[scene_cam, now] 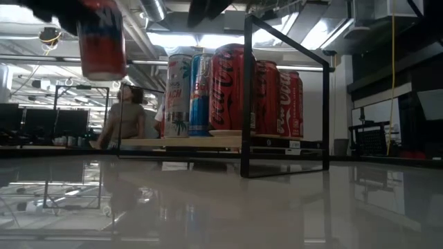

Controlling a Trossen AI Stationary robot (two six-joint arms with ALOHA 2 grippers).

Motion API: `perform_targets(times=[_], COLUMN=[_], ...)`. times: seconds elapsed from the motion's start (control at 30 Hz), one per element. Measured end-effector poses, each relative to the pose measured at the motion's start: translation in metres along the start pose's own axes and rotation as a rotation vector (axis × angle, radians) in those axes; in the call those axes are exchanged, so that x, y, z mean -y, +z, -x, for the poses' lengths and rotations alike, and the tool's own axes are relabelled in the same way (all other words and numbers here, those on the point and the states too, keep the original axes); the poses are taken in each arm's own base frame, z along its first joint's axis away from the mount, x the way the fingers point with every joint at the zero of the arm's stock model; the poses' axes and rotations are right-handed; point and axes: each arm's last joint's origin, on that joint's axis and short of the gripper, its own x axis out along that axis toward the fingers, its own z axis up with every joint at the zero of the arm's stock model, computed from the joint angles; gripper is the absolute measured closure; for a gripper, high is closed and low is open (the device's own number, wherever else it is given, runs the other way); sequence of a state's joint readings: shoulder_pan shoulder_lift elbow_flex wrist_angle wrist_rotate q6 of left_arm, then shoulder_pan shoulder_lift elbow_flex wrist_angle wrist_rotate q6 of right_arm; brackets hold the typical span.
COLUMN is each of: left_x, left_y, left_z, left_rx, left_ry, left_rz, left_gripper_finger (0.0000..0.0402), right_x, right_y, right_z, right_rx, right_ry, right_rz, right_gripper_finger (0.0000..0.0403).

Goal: Place canned beverage on shelf
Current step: Put the red soda can on the shelf aligned with the other red soda cans

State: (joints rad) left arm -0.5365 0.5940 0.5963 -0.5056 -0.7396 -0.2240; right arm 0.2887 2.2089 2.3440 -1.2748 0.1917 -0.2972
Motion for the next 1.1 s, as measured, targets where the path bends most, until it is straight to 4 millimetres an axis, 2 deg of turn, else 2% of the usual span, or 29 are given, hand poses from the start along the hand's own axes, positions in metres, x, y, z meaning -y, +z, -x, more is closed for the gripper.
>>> perform_targets(times=[0.23,0.4,0.63,0.9,1.1], left_x=[-0.016,-0.026,-0.041,-0.062,-0.075], left_y=[-0.026,-0.03,-0.035,-0.04,-0.044], left_z=[-0.012,-0.022,-0.04,-0.054,-0.07], left_rx=[0.059,0.059,0.043,-0.016,-0.062], left_ry=[0.11,0.2,0.222,0.207,0.183], left_rz=[0.013,0.036,0.058,0.119,0.147], left_gripper_finger=[0.0132,0.013,0.0129,0.0128,0.0127], right_x=[0.039,0.056,0.066,0.069,0.07], right_y=[-0.006,-0.01,-0.012,-0.009,-0.009], right_z=[-0.007,-0.008,-0.004,0.008,0.008], right_rx=[0.057,0.103,0.144,0.206,0.193], right_ry=[-0.03,0.017,0.01,-0.027,-0.052], right_rz=[-0.069,-0.105,-0.069,0.022,0.052], right_gripper_finger=[0.0086,0.0086,0.0086,0.0086,0.0086])
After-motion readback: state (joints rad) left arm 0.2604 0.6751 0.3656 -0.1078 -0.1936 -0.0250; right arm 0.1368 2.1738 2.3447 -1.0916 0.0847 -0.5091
